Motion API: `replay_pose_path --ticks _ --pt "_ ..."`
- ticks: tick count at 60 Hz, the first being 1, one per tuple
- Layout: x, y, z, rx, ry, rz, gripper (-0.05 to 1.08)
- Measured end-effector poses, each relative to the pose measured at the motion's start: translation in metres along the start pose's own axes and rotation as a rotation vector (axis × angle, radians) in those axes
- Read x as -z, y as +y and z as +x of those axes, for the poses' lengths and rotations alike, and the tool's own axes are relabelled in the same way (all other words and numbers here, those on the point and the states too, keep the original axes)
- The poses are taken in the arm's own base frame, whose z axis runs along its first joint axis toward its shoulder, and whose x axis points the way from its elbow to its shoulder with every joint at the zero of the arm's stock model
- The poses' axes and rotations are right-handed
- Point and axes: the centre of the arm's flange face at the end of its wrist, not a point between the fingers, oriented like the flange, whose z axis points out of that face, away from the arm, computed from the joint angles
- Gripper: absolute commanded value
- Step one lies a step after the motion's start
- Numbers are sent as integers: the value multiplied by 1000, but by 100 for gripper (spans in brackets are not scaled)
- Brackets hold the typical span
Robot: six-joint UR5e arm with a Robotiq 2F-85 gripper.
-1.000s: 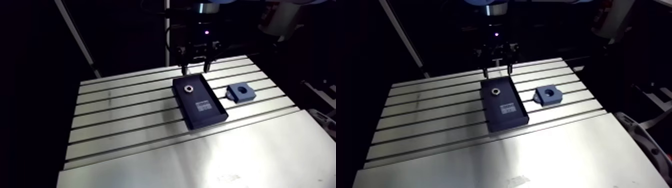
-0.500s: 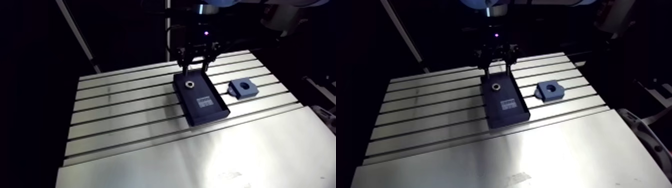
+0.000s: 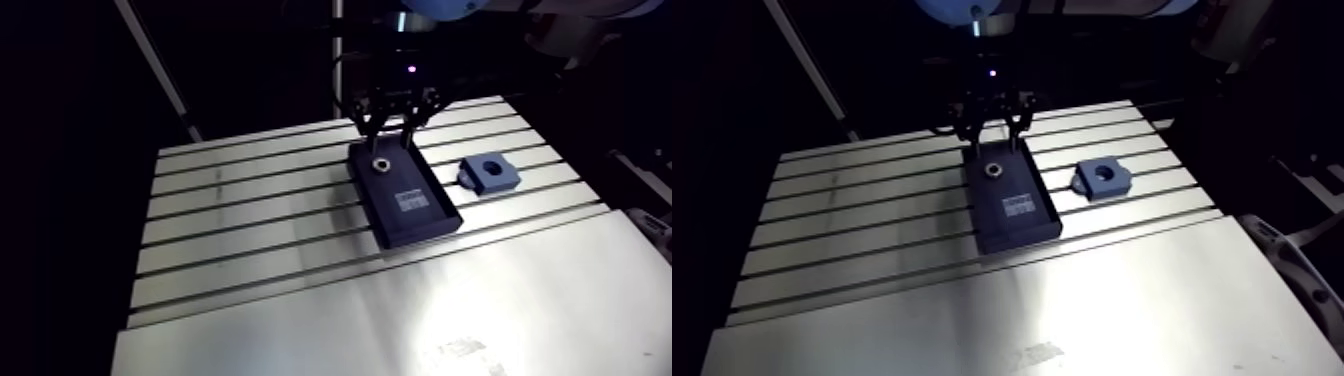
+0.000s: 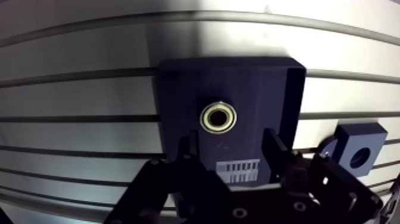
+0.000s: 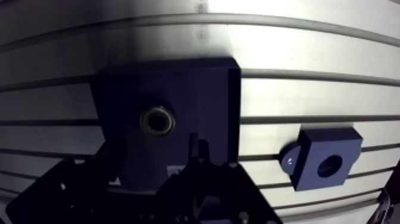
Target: Pick up the bearing and press it into the housing until flush.
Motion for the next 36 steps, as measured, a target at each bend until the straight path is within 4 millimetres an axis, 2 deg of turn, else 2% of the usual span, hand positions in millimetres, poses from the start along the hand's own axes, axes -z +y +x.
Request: replay_pose_path --ticks 36 --pt "-15 -2 -2 2 -16 3 37"
